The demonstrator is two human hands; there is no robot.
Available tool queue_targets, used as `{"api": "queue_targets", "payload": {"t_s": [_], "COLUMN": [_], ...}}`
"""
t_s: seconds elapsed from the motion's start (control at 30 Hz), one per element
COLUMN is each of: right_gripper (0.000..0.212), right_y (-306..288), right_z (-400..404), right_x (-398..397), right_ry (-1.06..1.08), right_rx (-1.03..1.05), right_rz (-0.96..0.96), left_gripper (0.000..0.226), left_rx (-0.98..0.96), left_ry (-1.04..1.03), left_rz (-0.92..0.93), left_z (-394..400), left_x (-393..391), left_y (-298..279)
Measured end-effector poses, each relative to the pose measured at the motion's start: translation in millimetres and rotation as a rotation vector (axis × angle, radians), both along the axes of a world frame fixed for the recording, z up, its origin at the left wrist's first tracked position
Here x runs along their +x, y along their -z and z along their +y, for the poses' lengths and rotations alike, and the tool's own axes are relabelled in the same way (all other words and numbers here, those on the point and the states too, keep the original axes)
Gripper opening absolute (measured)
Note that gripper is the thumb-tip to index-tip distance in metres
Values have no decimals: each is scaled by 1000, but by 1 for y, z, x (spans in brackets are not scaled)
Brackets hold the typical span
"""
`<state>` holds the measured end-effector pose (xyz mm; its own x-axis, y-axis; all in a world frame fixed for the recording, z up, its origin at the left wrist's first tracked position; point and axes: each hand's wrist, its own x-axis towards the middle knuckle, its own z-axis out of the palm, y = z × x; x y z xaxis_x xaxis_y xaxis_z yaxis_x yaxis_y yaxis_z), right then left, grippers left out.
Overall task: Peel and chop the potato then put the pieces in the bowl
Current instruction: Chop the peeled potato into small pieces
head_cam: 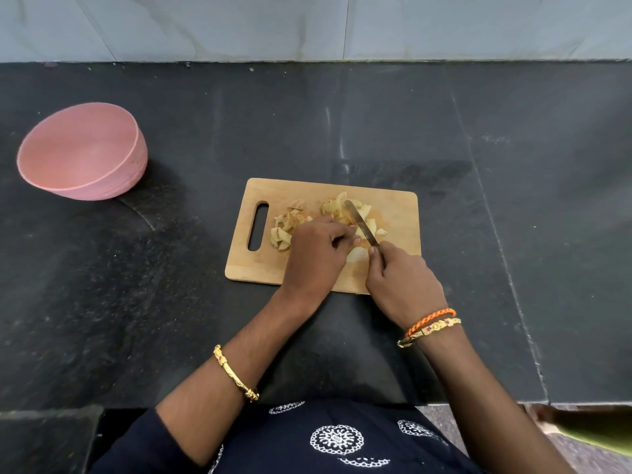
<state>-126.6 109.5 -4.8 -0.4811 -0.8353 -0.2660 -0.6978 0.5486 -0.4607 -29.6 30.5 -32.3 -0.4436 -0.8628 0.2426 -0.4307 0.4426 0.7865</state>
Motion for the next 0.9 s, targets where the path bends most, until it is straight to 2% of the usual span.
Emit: {"api": "queue_targets", "payload": {"t_s": [0.33,0.53,0.9], "right_gripper": [23,24,25], "right_y": [0,-3,-4], "right_z": [1,3,23], "right_x": [4,4,11], "right_ry": [-62,-76,-20], "right_rx": [88,162,147], "right_rz": [119,114,93], "left_gripper": [8,7,7], "left_rx": [-10,-48,-83], "left_ry": [-9,-10,-34], "left_rz": [20,9,-27], "left_z": [4,6,13], "left_x": [0,0,-3], "left_y": [2,5,5]}}
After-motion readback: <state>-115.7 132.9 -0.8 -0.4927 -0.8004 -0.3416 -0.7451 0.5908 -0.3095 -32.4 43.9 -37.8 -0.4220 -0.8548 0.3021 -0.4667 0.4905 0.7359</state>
